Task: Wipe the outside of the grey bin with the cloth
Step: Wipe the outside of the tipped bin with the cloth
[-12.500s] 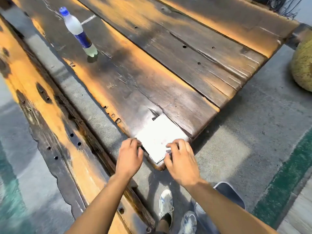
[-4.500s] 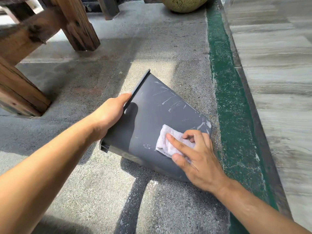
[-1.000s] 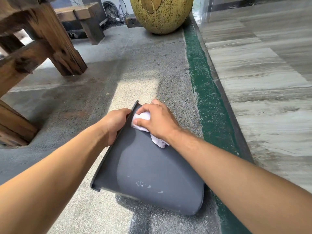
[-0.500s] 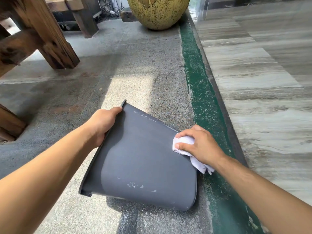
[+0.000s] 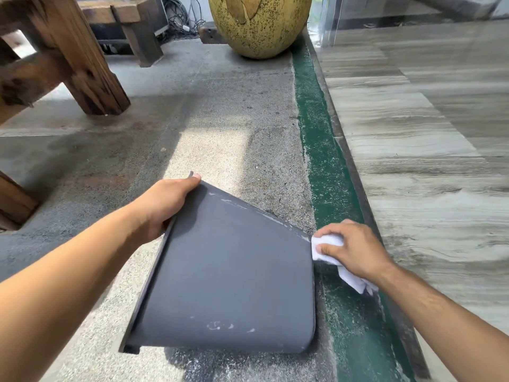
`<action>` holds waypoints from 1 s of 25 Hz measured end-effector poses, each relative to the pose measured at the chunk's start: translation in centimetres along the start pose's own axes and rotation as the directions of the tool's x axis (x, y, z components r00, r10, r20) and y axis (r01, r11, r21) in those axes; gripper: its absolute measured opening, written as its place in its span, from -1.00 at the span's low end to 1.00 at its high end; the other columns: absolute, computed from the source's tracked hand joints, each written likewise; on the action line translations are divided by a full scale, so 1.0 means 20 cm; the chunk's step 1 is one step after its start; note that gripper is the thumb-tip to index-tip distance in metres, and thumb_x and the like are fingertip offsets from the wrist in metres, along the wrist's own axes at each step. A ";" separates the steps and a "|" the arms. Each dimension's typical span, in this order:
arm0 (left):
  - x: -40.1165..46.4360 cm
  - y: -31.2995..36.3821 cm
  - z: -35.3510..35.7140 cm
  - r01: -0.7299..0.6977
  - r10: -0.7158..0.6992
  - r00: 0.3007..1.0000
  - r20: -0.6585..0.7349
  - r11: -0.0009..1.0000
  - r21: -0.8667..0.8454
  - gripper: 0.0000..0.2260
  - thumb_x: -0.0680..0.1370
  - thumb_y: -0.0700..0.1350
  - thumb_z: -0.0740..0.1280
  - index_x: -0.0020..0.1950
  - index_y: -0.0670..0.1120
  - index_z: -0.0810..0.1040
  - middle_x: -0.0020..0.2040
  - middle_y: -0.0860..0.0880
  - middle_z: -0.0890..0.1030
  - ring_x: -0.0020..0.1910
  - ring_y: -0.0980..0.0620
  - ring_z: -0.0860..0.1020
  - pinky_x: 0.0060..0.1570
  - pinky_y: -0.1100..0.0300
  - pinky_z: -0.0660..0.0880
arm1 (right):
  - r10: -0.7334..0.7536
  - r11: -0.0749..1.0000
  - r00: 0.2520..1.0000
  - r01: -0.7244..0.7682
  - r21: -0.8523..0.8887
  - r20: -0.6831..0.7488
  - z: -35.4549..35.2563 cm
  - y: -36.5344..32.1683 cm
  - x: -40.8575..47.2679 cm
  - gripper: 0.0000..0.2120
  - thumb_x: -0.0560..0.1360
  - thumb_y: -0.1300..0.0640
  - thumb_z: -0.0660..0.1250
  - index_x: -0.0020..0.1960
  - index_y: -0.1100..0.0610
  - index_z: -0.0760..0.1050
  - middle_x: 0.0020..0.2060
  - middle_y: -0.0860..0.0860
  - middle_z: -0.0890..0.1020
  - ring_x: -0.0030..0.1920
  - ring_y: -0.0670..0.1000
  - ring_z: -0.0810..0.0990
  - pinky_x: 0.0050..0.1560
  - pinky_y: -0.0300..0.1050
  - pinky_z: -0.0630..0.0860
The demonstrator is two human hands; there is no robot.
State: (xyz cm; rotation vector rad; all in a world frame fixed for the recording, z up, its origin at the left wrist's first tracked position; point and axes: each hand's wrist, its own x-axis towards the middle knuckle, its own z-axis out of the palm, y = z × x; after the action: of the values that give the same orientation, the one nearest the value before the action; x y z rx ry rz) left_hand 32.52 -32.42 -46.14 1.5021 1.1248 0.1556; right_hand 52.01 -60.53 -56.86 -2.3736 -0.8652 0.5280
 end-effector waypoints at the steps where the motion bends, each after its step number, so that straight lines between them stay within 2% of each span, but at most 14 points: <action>1: -0.01 0.00 -0.01 -0.008 0.009 1.000 0.027 1.000 -0.018 -0.61 0.62 0.12 0.34 0.08 -0.22 0.68 -0.02 -0.23 0.76 -0.13 -0.20 0.73 -0.01 -0.08 0.66 | -0.024 0.998 0.999 0.026 0.058 -0.032 -0.02 -0.07 0.02 -0.80 0.44 0.00 0.54 -0.02 -0.27 0.63 -0.05 -0.08 0.59 -0.02 -0.03 0.61 -0.09 -0.16 0.46; 4: -0.05 0.02 -0.03 0.019 -0.010 0.996 0.088 0.995 -0.103 -0.69 0.63 0.02 0.33 0.04 -0.22 0.66 -0.05 -0.19 0.75 -0.25 -0.13 0.71 -0.13 0.05 0.67 | -0.168 0.959 0.979 0.189 0.212 -0.113 -0.08 -0.38 0.08 -0.80 0.44 -0.03 0.54 0.06 -0.18 0.70 -0.01 -0.09 0.62 -0.01 -0.09 0.62 0.04 -0.14 0.54; 6: -0.08 0.05 -0.02 0.072 -0.054 0.990 0.134 0.988 -0.135 -0.66 0.62 0.08 0.29 0.06 -0.20 0.64 -0.08 -0.22 0.71 -0.23 -0.16 0.68 -0.05 0.04 0.60 | -0.275 0.917 0.953 0.300 0.263 -0.127 -0.11 -0.61 0.11 -0.78 0.44 -0.06 0.53 0.08 -0.16 0.70 0.00 -0.09 0.64 0.00 -0.11 0.62 0.06 -0.17 0.54; 9: -0.12 0.06 0.00 0.102 -0.074 0.976 0.204 0.987 -0.128 -0.46 0.62 0.25 0.19 0.08 -0.21 0.67 -0.06 -0.25 0.71 -0.15 -0.19 0.66 0.00 0.02 0.56 | -0.410 0.879 0.909 0.417 0.230 -0.079 -0.09 -0.91 0.15 -0.80 0.43 -0.05 0.52 0.05 -0.12 0.71 0.04 -0.08 0.69 0.06 -0.08 0.62 0.15 -0.16 0.53; 12: -0.14 0.07 0.03 0.043 -0.033 0.995 0.094 0.994 -0.106 -0.53 0.62 0.23 0.21 0.05 -0.13 0.71 -0.13 -0.19 0.75 -0.21 -0.15 0.69 -0.08 0.06 0.57 | -0.463 0.878 0.886 0.463 0.122 -0.035 0.00 -1.05 0.14 -0.79 0.40 -0.06 0.49 0.04 -0.14 0.69 0.08 -0.01 0.67 0.14 0.01 0.59 0.20 -0.11 0.51; 15: -0.14 0.07 0.06 -0.014 0.013 0.999 -0.034 0.999 -0.028 -0.64 0.55 0.18 0.31 -0.02 -0.07 0.73 -0.07 -0.13 0.77 -0.16 -0.13 0.71 -0.05 0.04 0.58 | -0.445 0.892 0.894 0.448 0.063 -0.056 0.06 -1.08 0.12 -0.78 0.38 -0.12 0.45 0.01 -0.16 0.63 0.06 0.02 0.61 0.14 0.08 0.58 0.19 -0.04 0.53; 18: -0.15 0.05 0.06 -0.026 0.029 0.996 -0.088 0.999 0.032 -0.59 0.55 0.24 0.29 0.00 -0.07 0.71 -0.05 -0.12 0.77 -0.08 -0.14 0.72 0.07 -0.01 0.63 | -0.447 0.894 0.893 0.448 0.018 -0.042 0.05 -1.02 0.09 -0.78 0.38 -0.13 0.45 0.01 -0.15 0.60 -0.06 -0.04 0.51 0.07 0.06 0.56 0.14 -0.01 0.54; 21: -0.16 0.05 0.04 -0.018 0.021 0.994 -0.109 1.000 0.026 -0.52 0.55 0.30 0.29 0.04 -0.11 0.68 -0.06 -0.15 0.75 -0.09 -0.19 0.72 0.07 -0.10 0.64 | -0.410 0.912 0.912 0.410 0.026 0.008 0.02 -0.87 0.05 -0.79 0.36 -0.12 0.48 -0.02 -0.15 0.61 -0.08 -0.07 0.50 0.01 0.02 0.55 0.10 -0.01 0.55; 25: -0.15 0.02 0.02 -0.010 0.010 0.993 -0.116 1.000 -0.001 -0.50 0.54 0.31 0.31 0.01 -0.13 0.69 -0.07 -0.17 0.75 -0.10 -0.21 0.73 0.06 -0.11 0.64 | -0.318 0.948 0.946 0.318 0.016 0.066 -0.03 -0.59 -0.03 -0.82 0.37 -0.12 0.50 -0.06 -0.14 0.63 -0.06 -0.07 0.55 -0.02 -0.04 0.57 0.07 0.00 0.56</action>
State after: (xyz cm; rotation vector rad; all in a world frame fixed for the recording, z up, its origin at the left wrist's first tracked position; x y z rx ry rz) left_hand 31.41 -34.80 -44.41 1.5133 1.2095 0.2535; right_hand 46.52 -53.60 -49.04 -2.1613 -1.2475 0.4786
